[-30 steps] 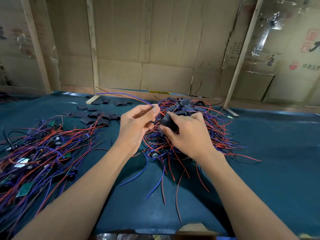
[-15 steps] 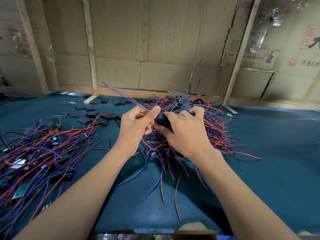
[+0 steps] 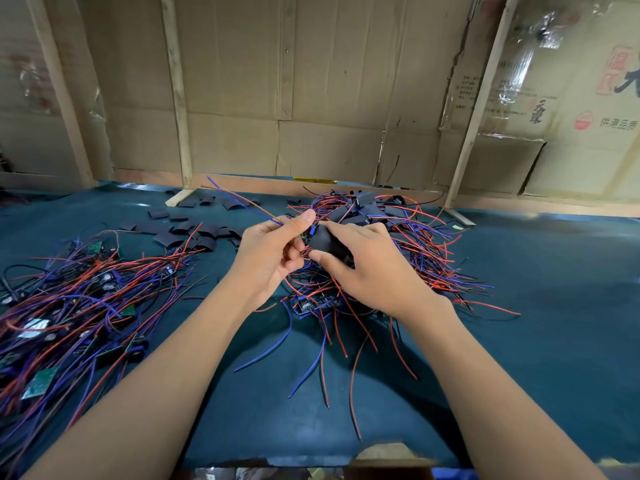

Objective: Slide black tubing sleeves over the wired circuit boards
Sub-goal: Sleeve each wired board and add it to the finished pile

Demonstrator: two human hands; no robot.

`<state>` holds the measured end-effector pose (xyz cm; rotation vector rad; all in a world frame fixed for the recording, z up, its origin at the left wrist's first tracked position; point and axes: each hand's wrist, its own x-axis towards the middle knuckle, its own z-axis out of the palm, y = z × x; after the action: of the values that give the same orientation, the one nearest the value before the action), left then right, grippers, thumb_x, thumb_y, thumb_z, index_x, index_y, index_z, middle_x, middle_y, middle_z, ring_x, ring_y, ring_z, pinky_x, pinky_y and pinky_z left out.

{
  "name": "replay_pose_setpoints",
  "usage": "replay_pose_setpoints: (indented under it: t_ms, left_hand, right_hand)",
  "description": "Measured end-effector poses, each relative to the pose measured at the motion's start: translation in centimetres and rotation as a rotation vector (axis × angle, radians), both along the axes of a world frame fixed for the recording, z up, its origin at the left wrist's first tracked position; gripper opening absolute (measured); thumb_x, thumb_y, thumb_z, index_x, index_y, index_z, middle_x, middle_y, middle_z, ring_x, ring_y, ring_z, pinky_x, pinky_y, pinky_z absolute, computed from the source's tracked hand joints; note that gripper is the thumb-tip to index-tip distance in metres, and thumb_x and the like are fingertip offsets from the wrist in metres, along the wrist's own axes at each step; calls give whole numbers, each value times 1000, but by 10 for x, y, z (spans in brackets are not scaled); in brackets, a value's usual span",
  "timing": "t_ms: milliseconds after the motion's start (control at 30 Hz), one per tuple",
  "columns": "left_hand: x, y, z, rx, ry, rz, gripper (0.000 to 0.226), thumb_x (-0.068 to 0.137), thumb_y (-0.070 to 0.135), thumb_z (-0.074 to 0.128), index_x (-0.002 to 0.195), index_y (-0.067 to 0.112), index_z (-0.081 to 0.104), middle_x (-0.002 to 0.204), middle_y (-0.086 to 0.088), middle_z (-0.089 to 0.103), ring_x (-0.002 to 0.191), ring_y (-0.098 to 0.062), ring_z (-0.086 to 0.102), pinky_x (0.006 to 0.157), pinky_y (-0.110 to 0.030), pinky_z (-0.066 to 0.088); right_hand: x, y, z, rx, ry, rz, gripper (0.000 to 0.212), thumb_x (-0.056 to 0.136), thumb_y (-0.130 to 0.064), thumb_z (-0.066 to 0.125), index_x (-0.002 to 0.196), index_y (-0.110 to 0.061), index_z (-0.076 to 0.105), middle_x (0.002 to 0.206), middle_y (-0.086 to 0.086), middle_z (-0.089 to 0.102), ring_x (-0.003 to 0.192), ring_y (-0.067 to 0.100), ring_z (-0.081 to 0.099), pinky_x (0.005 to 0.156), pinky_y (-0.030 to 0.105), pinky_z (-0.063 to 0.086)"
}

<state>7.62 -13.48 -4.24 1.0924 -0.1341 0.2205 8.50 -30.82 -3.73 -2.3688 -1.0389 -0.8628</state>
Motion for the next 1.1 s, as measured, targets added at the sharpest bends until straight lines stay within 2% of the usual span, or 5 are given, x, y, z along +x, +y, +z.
replay_pose_setpoints:
  t_ms: [300, 533, 733, 933, 1100]
  left_hand:
    - [1, 0, -1, -26, 18, -74, 28, 72, 24, 83, 54, 19, 62, 56, -1, 50, 45, -9, 38, 41, -20, 29]
    - [1, -6, -7, 50, -18, 61, 23, 74, 30, 82, 68, 15, 67, 56, -2, 52, 48, -11, 44, 41, -21, 34]
    - [1, -6, -11, 239, -83, 96, 36, 83, 47, 74, 63, 20, 62, 61, -6, 53, 48, -14, 43, 37, -19, 27]
    - [5, -3, -2, 143, -92, 314, 42, 95, 59, 53, 104, 19, 64, 69, 3, 64, 45, -12, 48, 38, -20, 28]
    - [14, 24, -38, 1019, 254, 757, 28, 101, 46, 45, 117, 24, 55, 104, -1, 69, 100, -29, 62, 76, -34, 40]
  right_hand:
    - [0, -4, 2, -13, 103, 74, 29, 103, -39, 54, 118, -17, 63, 93, -5, 65, 87, 20, 59, 95, 43, 37]
    - [3, 1, -2, -22, 89, 38, 55, 101, -39, 57, 145, -6, 49, 95, -5, 51, 100, 22, 55, 90, 37, 35]
    - [4, 3, -3, -59, -30, -4, 58, 102, -38, 55, 147, -2, 46, 111, 13, 64, 107, 32, 58, 91, 44, 38]
    - [-2, -5, 20, 200, -303, -96, 49, 101, -23, 61, 142, 2, 51, 101, 23, 61, 89, 41, 58, 80, 50, 47]
    - [34, -23, 84, 305, -413, -182, 42, 104, -29, 46, 139, -8, 52, 114, 21, 57, 100, 41, 54, 86, 49, 43]
